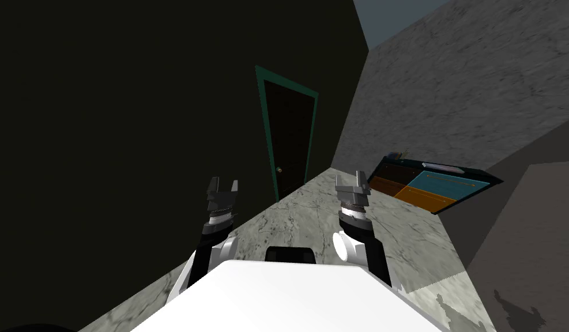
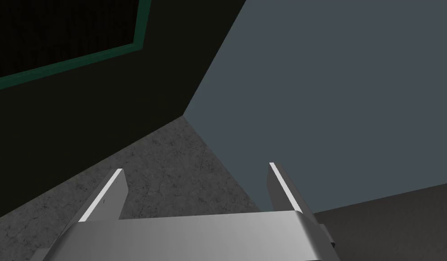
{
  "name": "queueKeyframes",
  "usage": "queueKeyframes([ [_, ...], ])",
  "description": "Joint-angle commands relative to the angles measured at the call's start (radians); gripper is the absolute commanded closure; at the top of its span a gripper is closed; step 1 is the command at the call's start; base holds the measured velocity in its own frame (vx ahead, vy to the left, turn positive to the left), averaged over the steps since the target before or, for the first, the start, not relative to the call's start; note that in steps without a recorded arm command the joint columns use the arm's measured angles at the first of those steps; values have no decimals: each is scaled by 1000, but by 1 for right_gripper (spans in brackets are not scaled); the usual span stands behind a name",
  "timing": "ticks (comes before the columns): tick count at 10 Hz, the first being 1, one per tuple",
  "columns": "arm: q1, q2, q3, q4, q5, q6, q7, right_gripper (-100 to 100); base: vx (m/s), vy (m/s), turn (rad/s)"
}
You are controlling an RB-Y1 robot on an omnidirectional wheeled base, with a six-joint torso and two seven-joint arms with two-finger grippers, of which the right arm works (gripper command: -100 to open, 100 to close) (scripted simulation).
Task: Pull the door open
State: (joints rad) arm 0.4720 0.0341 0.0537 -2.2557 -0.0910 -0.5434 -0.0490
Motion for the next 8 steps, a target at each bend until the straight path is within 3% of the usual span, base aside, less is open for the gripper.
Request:
queueKeyframes([
  [1,-4,-11,2,27,-4,-6,36,-100,-15,-36,115],
  [8,-19,-44,9,125,-16,-27,167,-100,80,9,90],
])
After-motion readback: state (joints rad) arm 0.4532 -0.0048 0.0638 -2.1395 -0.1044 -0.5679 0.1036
